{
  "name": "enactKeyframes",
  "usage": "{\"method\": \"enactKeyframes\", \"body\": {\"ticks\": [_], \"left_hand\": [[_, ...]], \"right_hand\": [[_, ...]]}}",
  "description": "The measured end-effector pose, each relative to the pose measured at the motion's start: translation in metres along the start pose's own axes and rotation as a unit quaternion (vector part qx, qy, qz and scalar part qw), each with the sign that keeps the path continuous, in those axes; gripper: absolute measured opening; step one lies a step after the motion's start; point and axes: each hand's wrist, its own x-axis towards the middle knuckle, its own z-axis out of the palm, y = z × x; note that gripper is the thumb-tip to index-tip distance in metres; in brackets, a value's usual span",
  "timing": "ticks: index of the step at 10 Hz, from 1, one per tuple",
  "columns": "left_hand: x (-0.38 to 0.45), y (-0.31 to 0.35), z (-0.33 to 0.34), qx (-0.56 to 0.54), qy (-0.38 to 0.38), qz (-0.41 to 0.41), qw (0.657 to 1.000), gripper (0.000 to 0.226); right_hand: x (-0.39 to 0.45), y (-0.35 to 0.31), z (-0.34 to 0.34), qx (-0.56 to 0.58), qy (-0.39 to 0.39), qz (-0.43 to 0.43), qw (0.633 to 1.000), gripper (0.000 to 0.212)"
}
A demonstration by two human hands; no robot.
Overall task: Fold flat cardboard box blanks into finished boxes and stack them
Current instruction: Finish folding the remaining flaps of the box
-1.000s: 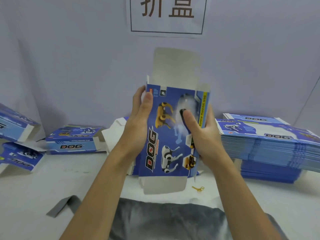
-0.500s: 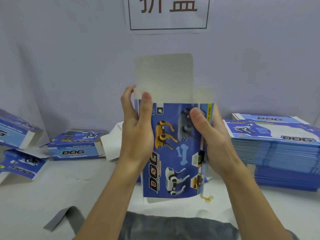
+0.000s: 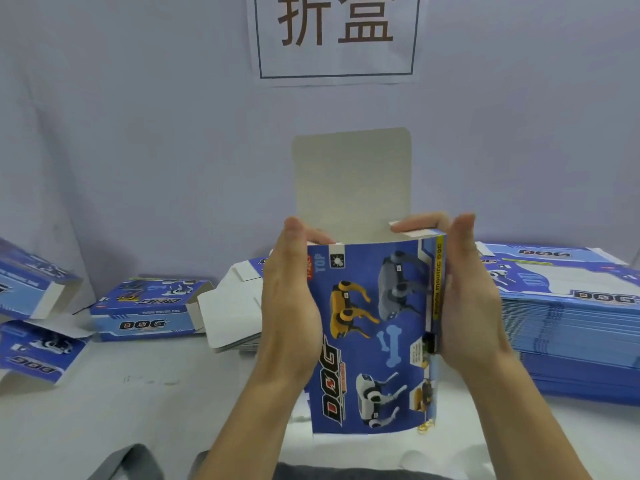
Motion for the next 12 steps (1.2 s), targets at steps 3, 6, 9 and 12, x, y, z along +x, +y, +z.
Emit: {"method": "enactKeyframes", "body": {"ticks": [3, 6, 9, 12], "left_hand": [[0.003, 0.003, -0.005, -0.022, -0.056, 0.013, 0.998, 0.036], [0.000, 0.007, -0.002, -0.040, 0.001, 0.049, 0.998, 0.050], [0.005, 0.017, -0.019, 0.096, -0.180, 0.024, 0.979, 0.032], [0.017, 0.030, -0.033, 0.034, -0.034, 0.109, 0.993, 0.020]], "right_hand": [[0.004, -0.001, 0.002, 0.026, 0.060, 0.052, 0.997, 0.047], [0.000, 0.001, 0.001, 0.080, -0.028, 0.018, 0.996, 0.043], [0.006, -0.007, -0.008, -0.120, -0.038, 0.038, 0.991, 0.035], [0.003, -0.048, 0.002, 0.070, -0.132, -0.028, 0.988, 0.037]]}}
